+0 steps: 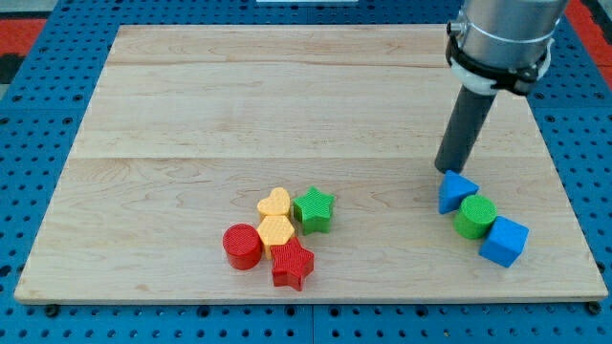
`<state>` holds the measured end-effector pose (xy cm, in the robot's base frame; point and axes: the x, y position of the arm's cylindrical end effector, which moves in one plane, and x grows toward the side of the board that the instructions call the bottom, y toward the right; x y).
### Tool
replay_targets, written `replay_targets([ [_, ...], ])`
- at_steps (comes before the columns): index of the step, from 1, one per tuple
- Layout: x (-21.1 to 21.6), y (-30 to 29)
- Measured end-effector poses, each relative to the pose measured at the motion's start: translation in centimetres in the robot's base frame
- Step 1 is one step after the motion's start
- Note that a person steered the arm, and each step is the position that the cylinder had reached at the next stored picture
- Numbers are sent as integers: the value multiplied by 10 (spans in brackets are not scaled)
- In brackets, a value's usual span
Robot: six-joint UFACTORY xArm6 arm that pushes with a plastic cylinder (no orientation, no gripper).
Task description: Move the green star into the red star
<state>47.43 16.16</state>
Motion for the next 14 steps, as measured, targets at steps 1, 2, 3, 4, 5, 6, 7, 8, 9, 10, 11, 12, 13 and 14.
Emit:
replay_targets([
  [1,19,0],
  [2,3,0],
  [3,-18,0],
  [4,-25,-3],
  [5,-33,-37],
  [6,-42,-74],
  [7,-19,-94],
  [8,15,-120],
  [9,40,-140],
  [10,64,-145],
  [11,82,-141],
  [12,90,-81],
  [13,142,-86],
  [14,145,-93],
])
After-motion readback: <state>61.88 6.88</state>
